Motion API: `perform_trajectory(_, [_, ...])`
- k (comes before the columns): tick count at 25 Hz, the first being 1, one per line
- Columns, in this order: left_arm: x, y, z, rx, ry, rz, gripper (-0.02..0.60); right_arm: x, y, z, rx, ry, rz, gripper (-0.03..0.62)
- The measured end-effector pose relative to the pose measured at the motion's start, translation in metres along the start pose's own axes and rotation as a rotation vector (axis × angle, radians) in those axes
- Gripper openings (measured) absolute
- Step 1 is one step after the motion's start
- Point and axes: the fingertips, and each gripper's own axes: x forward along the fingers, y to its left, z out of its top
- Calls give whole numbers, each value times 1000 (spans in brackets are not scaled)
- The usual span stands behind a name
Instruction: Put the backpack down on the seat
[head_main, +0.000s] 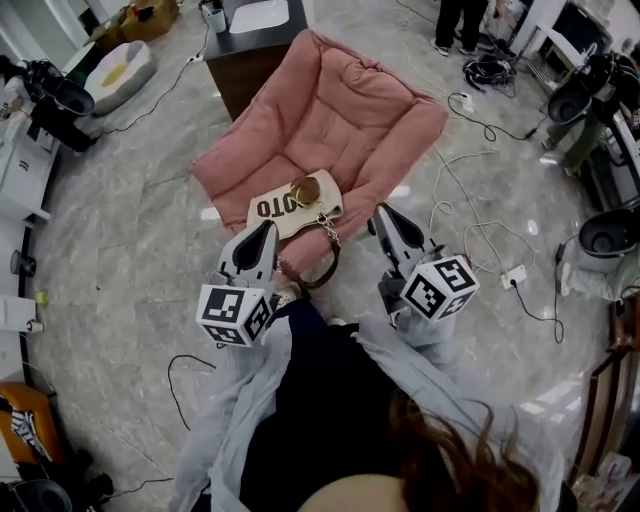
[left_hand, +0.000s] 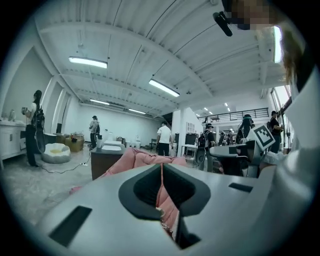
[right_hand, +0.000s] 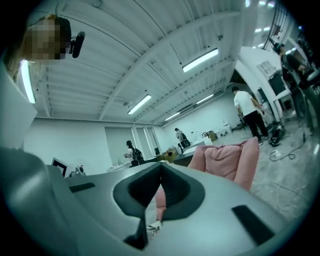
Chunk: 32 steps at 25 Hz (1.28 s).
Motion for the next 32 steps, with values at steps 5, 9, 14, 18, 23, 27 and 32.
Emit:
perform_trajectory(5, [-2,-3,-9,8,25,1,18,-8,-5,-14,-98,64,-54,5])
perform_trajectory(9, [-5,-5,-19,6,53,22,18,-14,-8,-25,-119,106,-80,6])
perform_trajectory(14, [-9,-3,-27,3,68,58,18,-17,-7,-35,-157,148,-101,6])
perform_trajectory(18, [-9,-4,-35,-9,84,63,18,-19,-6,-43,-159,162,-89,6])
perform_trajectory(23, [-10,-6,-43,-13,104,68,18,-23,-8,-46,-158,172,-93,6])
perform_trajectory(27, [-9,-6,-47,-10,112,71,18,-23,-8,-48,-160,179,-91,6])
perform_trajectory(32, [-6,-9,-50,-4,120,67,18,-23,-11,-53,-157,189,-90,6])
